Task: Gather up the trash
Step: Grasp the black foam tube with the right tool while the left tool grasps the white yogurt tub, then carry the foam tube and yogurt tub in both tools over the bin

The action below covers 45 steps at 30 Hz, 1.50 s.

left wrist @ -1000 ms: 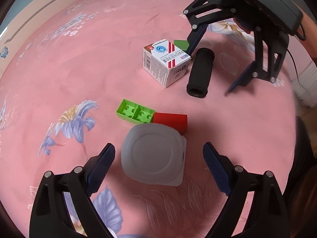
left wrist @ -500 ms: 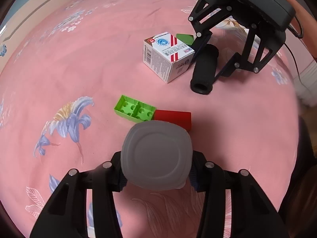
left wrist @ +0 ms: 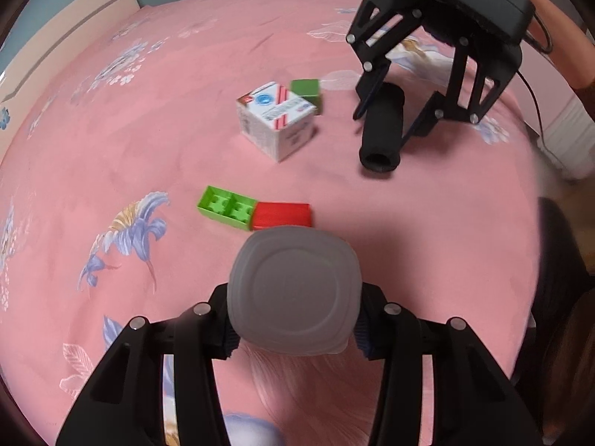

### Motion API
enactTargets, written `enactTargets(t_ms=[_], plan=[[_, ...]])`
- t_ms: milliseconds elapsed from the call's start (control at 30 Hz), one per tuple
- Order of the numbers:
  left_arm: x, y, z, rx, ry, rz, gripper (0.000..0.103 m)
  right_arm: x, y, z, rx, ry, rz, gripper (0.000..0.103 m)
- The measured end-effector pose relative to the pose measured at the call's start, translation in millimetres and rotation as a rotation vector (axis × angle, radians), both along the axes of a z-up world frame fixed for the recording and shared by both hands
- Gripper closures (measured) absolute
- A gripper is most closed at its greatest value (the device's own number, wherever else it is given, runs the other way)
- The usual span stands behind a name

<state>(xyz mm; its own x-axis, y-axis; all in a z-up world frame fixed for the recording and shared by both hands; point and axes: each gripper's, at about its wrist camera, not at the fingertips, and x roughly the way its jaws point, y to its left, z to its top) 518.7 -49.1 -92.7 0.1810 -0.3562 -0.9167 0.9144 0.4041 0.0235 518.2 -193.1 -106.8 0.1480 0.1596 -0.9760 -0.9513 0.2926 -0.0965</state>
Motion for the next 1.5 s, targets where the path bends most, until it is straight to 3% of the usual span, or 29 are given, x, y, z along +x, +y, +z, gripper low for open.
enactTargets(t_ms=[367, 800, 1167, 1500], plan=[[-57.4, 12.1, 39.1, -0.003, -0.022, -0.025, 0.054, -66.3, 3.6, 50.6, 0.022, -0.044, 0.004, 0.063], [-149.5, 17.7, 67.1, -0.01, -0.051, -0.085, 0.054, -160.2, 15.4, 63.4, 0.046, -0.041, 0.035, 0.063], [-228.4, 12.5, 59.0, -0.016, -0.044, -0.146, 0.054, -243.0, 33.8, 60.2, 0.064, -0.04, 0.082, 0.063], [-283.1, 12.2, 38.3, -0.024, -0.02, -0.188, 0.054, -301.0, 47.2, 35.4, 0.069, -0.01, 0.108, 0.063]])
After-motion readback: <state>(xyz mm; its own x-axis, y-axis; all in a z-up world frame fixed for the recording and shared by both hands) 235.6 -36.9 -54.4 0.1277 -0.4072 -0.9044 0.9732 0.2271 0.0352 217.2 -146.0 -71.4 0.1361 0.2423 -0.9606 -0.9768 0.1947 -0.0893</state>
